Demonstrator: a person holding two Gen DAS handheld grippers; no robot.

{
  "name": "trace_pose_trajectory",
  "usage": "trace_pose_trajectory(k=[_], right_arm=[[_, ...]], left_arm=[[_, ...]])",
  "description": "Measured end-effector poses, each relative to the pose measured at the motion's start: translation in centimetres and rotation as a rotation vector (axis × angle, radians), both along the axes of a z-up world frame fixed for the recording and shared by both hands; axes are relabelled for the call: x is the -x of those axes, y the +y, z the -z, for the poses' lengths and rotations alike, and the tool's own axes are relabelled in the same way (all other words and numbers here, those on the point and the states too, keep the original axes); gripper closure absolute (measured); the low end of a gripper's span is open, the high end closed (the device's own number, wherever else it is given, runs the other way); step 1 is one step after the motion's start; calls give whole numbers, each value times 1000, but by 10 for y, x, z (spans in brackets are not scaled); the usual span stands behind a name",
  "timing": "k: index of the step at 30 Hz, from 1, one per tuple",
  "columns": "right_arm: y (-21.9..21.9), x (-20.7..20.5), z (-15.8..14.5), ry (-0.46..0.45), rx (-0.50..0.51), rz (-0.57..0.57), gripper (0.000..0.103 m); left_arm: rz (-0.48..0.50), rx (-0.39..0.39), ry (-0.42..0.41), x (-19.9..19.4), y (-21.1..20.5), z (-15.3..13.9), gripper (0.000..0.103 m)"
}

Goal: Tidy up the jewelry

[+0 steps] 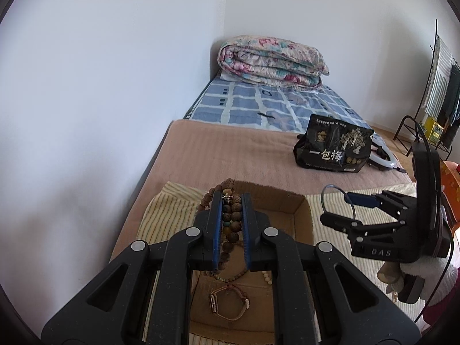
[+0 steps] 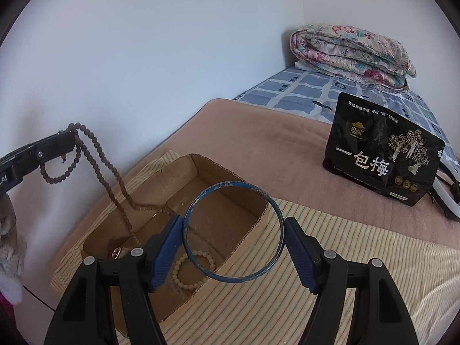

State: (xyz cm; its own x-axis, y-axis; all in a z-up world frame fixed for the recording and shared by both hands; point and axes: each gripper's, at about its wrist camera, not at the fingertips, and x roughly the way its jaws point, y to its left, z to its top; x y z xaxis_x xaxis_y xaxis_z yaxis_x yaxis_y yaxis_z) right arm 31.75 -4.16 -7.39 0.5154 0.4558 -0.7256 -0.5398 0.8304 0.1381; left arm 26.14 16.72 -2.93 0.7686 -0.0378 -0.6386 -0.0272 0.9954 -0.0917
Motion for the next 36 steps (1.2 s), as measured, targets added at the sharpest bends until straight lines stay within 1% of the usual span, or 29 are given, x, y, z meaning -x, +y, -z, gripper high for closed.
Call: trace_pose_trajectory(k=[6,13,14,15,16,17,18,27,36], right_arm=[[15,-10,13,18,-1,-11,30],[30,-13,23,28,2,-32,30],[32,-14,24,28,3,-32,29],[32,-13,24,26,4,-28,25],[32,-13,24,24,1,-25,15],[31,-12,23,20,-6,-21,11],[30,-12,22,15,-11,-14,7],[16,-9,15,10,-20,9,7],[3,4,-3,-12,-24,26,7]], left_arm=[[12,11,42,2,4,17,93],[37,-11,78,1,2,31,93],[34,-10,85,1,3,32,91],[33,-9,85,0,3,32,86],[28,-8,81,1,4,31,73],[21,-6,75,1,5,30,63],[18,-2,70,3,6,29,63],[15,0,63,7,7,25,63],[18,-10,35,25,-6,7,63]])
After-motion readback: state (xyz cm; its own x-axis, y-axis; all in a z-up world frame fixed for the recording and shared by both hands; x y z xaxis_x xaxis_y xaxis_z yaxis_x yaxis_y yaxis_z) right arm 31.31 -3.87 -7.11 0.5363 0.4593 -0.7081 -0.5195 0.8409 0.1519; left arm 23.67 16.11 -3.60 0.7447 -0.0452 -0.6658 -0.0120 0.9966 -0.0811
